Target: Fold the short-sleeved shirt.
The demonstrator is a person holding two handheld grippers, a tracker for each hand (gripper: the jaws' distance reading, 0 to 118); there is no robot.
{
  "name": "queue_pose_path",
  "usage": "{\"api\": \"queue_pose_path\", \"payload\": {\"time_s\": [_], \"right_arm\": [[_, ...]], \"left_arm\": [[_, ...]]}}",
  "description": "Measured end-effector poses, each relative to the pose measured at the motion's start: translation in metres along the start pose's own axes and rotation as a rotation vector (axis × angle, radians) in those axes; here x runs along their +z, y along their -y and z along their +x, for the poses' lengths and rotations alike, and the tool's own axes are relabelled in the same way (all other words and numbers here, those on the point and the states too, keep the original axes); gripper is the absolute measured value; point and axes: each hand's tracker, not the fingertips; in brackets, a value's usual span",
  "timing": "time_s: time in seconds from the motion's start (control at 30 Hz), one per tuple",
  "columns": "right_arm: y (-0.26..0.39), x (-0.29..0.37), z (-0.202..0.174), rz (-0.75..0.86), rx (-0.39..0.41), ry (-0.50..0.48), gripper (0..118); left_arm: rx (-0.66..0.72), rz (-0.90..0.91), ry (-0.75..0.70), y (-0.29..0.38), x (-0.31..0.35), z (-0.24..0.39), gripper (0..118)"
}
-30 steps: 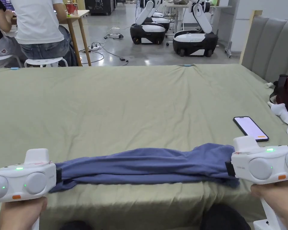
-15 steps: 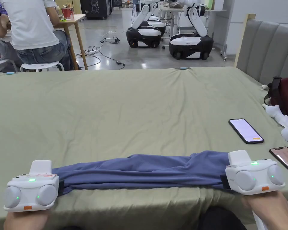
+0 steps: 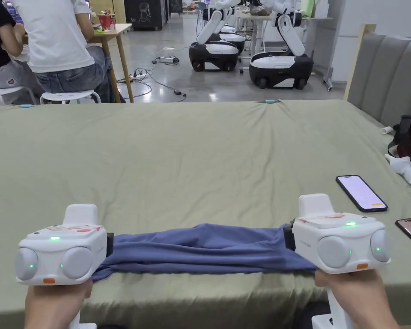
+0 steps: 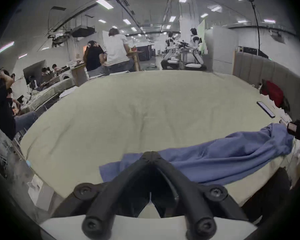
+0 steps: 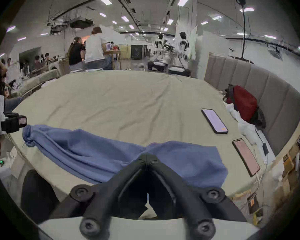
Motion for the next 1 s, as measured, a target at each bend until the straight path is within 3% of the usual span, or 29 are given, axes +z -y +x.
{"api": "queue_pose_path", "payload": {"time_s": [0.13,0.23,0.27,0.3,0.33,0.37,0.4,0.53,0.67,0.8,0.9,1.0], "right_arm": [[0.004,-0.007,-0.010,-0.016,0.006,-0.039,0],[0.001,-0.006,-0.014,-0.020,0.016,-0.055,0],[0.001,-0.006,-0.016,-0.024,0.015,-0.070,0],[-0.001,-0.005,-0.018,-0.025,0.017,-0.075,0],[-0.001,-0.005,-0.020,-0.024,0.019,-0.078,0],[-0.002,-0.005,-0.023,-0.023,0.022,-0.083,0],[-0.002,-0.005,-0.025,-0.022,0.024,-0.089,0],[-0.004,-0.012,-0.032,-0.027,0.022,-0.117,0],[-0.004,-0.017,-0.043,-0.040,0.032,-0.128,0],[-0.004,-0.021,-0.051,-0.056,0.035,-0.140,0],[-0.004,-0.022,-0.054,-0.066,0.036,-0.142,0],[-0.003,-0.026,-0.056,-0.076,0.040,-0.134,0]], "left_arm": [[0.025,0.007,0.028,0.007,-0.004,-0.006,0],[0.103,0.077,0.148,0.008,0.001,-0.029,3],[0.148,0.078,0.206,0.007,-0.001,-0.042,18],[0.189,0.075,0.262,0.007,-0.003,-0.052,43],[0.245,0.077,0.330,0.009,-0.006,-0.065,80],[0.282,0.082,0.367,0.014,-0.009,-0.079,104],[0.291,0.091,0.389,0.018,-0.013,-0.087,118],[0.254,0.130,0.412,0.040,-0.025,-0.112,118],[0.214,0.056,0.565,0.053,-0.038,-0.118,118],[0.106,0.009,0.543,0.060,-0.058,-0.105,118],[0.031,0.001,0.440,0.063,-0.073,-0.084,94],[0.047,0.013,0.448,0.054,-0.063,-0.081,77]]}}
